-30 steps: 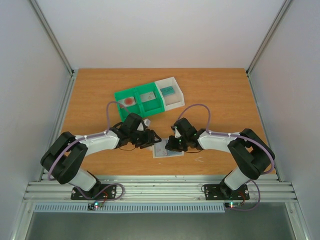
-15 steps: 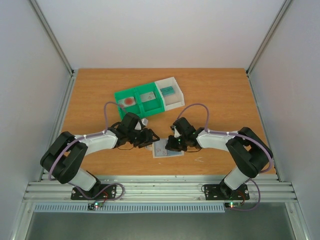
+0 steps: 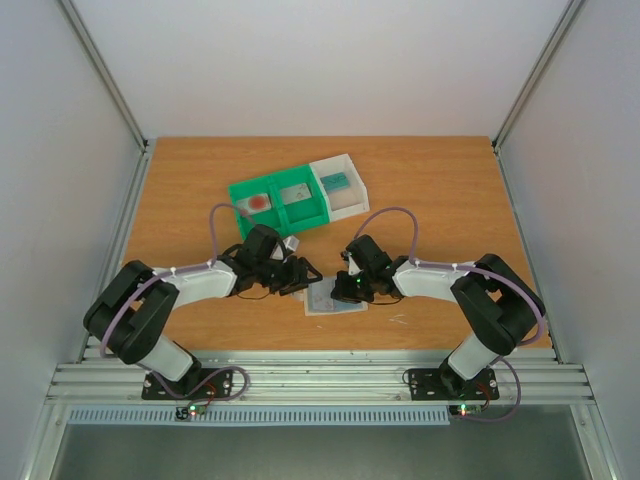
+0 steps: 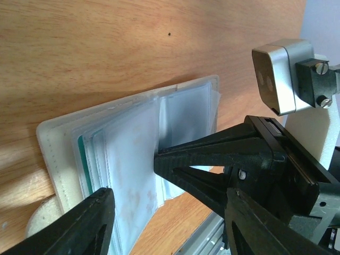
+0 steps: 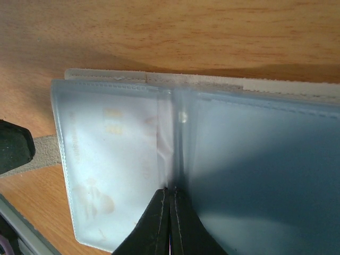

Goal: Take the credit cards out of the card holder

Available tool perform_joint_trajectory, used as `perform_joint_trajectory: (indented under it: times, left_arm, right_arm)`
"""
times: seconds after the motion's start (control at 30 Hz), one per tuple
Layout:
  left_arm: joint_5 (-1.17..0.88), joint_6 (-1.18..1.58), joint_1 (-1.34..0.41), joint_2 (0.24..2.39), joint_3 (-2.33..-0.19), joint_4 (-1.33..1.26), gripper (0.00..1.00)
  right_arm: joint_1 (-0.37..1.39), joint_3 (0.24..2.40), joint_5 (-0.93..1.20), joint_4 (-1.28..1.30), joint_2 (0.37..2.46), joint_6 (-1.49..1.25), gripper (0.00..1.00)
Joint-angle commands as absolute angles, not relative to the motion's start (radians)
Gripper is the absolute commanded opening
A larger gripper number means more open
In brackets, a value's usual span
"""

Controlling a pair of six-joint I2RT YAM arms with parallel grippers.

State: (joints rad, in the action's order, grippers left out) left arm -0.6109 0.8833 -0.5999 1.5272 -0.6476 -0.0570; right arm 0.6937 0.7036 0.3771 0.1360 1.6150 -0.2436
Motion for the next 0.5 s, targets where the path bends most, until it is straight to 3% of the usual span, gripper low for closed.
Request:
perform_joint_trajectory:
  times: [0.0, 0.47]
  left_arm:
    - [-0.646, 0.88, -0.601, 1.556, -0.641, -0.143, 0.59]
    - [-0.658, 0.881, -0.601, 1.625, -0.639, -0.196, 0.59]
  right_arm:
    - [0.692, 0.675, 0.337, 0.151, 1.651, -0.231, 0.01]
    - [0.691, 0.672, 0.34, 0.143, 1.646, -0.23, 0.01]
